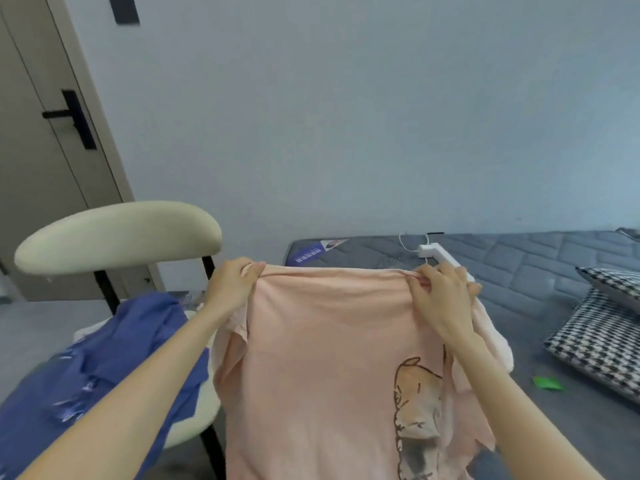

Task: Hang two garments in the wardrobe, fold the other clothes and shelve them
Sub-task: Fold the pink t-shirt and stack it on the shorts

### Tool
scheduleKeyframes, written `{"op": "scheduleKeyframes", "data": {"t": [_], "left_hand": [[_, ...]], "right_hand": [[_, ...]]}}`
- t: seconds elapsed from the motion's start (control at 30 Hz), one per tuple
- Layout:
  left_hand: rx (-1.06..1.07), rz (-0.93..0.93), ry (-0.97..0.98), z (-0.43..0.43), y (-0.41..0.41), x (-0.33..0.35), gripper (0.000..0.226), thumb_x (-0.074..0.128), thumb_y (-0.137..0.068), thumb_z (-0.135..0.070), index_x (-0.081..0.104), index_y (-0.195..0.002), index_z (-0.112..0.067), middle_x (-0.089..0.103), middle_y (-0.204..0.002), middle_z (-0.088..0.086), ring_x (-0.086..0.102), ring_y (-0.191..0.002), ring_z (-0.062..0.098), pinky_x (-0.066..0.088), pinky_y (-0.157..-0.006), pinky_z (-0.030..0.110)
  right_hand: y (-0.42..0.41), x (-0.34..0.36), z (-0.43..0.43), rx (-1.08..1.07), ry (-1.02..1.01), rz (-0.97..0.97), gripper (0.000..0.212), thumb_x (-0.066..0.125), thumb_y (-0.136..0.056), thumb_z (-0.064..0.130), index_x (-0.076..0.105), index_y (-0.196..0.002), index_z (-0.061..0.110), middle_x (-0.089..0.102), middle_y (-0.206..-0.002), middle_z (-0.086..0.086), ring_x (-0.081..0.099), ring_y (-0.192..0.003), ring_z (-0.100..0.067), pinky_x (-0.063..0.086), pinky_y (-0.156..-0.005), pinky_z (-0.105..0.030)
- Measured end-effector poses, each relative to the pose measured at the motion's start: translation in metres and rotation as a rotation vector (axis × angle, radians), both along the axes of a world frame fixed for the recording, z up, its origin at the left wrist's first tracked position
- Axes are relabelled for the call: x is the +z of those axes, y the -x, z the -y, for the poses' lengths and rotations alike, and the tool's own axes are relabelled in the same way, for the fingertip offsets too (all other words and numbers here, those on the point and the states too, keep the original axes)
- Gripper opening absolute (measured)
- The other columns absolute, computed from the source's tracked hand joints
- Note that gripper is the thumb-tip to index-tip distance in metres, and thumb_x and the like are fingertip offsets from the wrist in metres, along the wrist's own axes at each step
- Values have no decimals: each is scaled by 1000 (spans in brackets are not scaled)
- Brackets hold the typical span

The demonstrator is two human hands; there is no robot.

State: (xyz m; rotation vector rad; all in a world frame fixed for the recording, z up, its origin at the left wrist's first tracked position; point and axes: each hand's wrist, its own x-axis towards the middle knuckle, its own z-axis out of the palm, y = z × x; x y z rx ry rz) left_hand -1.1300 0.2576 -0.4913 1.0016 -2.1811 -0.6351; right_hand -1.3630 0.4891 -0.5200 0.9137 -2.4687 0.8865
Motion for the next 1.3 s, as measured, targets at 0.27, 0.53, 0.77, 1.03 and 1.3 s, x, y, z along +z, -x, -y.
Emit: {"op": "scheduleKeyframes", "data": {"t": [0.27, 0.53, 0.77, 1.03, 1.3], "left_hand": [[99, 48, 50, 54, 74, -47, 30, 49, -97, -34, 68, -96, -10, 68, -93, 9, 58, -90, 30, 31, -64, 31], [157, 93, -4, 86, 133, -84, 29, 44, -99, -25, 51, -124, -12, 56, -127, 7, 49, -119, 27, 30, -99, 40], [-331, 124, -17, 18, 137, -171, 43, 41, -90, -2, 49, -130, -15, 49, -135, 2, 42, -129, 24, 25, -109, 25], [-408, 728, -226, -22, 92, -241, 60, 29, -102, -31, -5, -151, -32, -28, -155, -3, -19, -145, 23, 3, -116, 49], [-479, 588, -287, -35, 50, -221, 40, 46, -97, -30, 48, -136, -21, 42, -141, 2, 40, -129, 20, 32, -107, 28]], "right_hand": [[65, -24, 53, -24, -62, -8, 22, 47, -96, 29, 68, -101, 23, 58, -102, -2, 40, -102, -26, 22, -87, -41], [114, -57, 105, 70, -249, 60, 40, 39, -96, 11, 51, -133, 19, 51, -130, -10, 36, -119, -32, 24, -98, -42], [58, -132, 96, 323, -463, 102, 49, 35, -101, 19, 24, -150, 18, 21, -157, -2, 13, -146, -23, 7, -118, -41], [34, -201, 57, 280, -815, 298, 55, 22, -102, 43, -4, -150, 43, -14, -160, 9, -7, -148, -28, 1, -117, -52], [-8, -176, 48, 414, -438, 485, 31, 49, -96, 26, 56, -127, 24, 48, -131, -1, 38, -126, -20, 29, -104, -31]]}}
